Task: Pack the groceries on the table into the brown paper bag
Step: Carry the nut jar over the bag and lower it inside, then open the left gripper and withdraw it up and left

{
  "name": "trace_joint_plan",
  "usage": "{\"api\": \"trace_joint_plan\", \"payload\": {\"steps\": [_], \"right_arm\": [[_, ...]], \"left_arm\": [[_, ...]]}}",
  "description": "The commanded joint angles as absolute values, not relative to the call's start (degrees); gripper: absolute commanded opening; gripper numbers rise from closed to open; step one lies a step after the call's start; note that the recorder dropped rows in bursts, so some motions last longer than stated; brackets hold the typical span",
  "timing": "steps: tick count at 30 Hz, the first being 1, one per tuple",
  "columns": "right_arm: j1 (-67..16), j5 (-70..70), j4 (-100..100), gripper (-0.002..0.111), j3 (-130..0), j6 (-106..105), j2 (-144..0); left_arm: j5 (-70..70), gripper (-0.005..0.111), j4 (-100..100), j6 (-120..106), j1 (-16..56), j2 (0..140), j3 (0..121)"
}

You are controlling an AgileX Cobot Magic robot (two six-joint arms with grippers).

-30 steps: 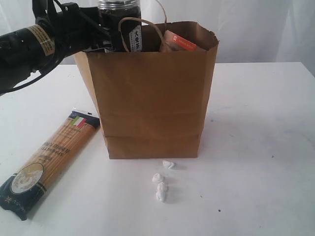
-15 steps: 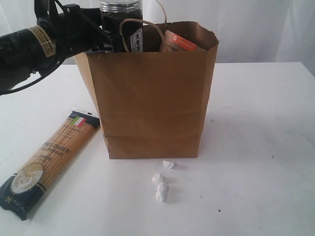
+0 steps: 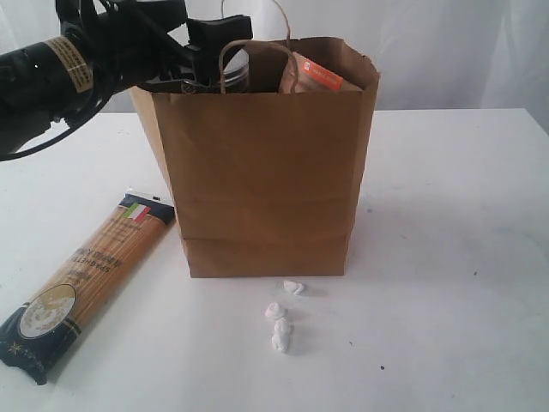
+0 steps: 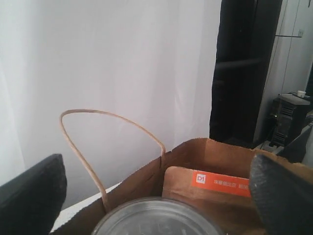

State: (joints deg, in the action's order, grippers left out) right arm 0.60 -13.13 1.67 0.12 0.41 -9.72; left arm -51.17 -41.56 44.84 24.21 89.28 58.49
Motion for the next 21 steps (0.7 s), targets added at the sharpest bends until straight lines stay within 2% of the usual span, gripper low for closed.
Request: {"api": "trace_joint_plan", "payload": {"steps": [1, 11, 17, 21], "right_arm": [[0.56, -12.74, 1.97, 0.000, 0.00, 0.41, -9.47], [0.56, -12.74, 1.97, 0.000, 0.00, 0.41, -9.47], [0.56, -12.74, 1.97, 0.000, 0.00, 0.41, -9.47], [0.56, -12.74, 1.97, 0.000, 0.00, 0.41, -9.47]], "left_arm": [[-52.27, 0.105, -42.11, 44.78, 24.13, 87.20, 58.81], [-47.02, 0.105, -49.91, 37.45, 24.13, 75.14, 58.81], [-33.09, 0.105, -50.46, 37.45, 24.13, 68.65, 58.81], [-18.07, 0.105, -50.62, 37.22, 24.13, 63.49, 58.81]]}}
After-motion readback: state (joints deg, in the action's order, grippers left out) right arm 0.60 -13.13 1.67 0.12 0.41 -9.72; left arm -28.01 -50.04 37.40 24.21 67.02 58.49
